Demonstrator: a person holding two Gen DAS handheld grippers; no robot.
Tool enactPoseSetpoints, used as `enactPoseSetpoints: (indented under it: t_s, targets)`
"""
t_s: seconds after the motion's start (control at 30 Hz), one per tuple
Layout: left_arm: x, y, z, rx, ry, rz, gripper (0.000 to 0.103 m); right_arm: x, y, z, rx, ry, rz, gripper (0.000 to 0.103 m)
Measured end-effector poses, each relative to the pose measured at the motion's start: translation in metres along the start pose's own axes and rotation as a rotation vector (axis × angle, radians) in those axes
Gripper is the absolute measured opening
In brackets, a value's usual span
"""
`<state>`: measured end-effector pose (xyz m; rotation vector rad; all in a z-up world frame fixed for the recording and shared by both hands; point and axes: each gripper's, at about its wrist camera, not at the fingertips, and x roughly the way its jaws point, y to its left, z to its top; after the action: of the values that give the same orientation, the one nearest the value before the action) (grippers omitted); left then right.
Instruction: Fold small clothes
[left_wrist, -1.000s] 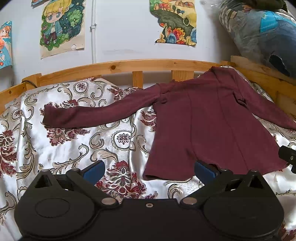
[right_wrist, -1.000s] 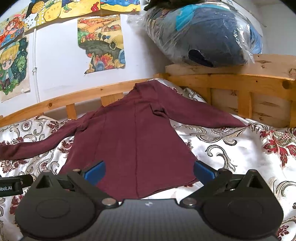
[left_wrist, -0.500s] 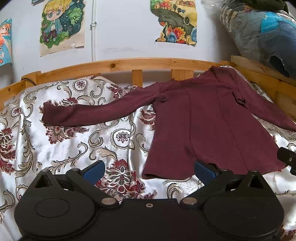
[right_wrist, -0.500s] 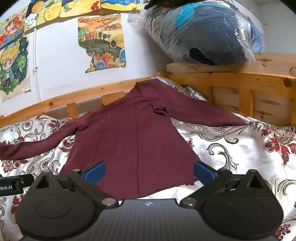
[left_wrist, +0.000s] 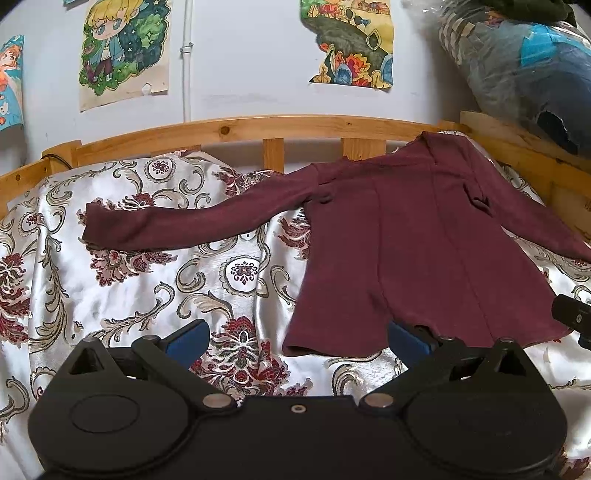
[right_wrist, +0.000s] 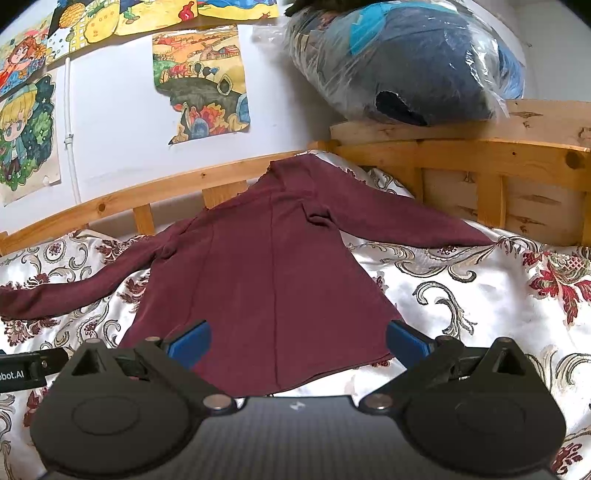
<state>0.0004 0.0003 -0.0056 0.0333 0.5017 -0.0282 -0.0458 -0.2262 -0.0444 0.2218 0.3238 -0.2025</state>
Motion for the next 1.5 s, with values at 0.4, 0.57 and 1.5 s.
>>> enactPoseSetpoints:
  t_s: [0.4, 0.57, 1.5]
  targets:
    - [0.000, -0.001, 0.000, 0.005, 0.001, -0.002, 0.102, 0.000, -0.003, 0.001, 0.018, 0.006, -0.007, 0.103]
    - [-0.001, -0.002, 0.001, 0.007, 0.004, -0.005, 0.102, -0.001, -0.003, 0.002, 0.026, 0.000, 0.009, 0.103]
    - [0.044, -0.084, 0.101, 0.198, 0.003, -0.091, 0.102, 0.051, -0.157, 0.093, 0.281, -0.090, -0.498, 0.103]
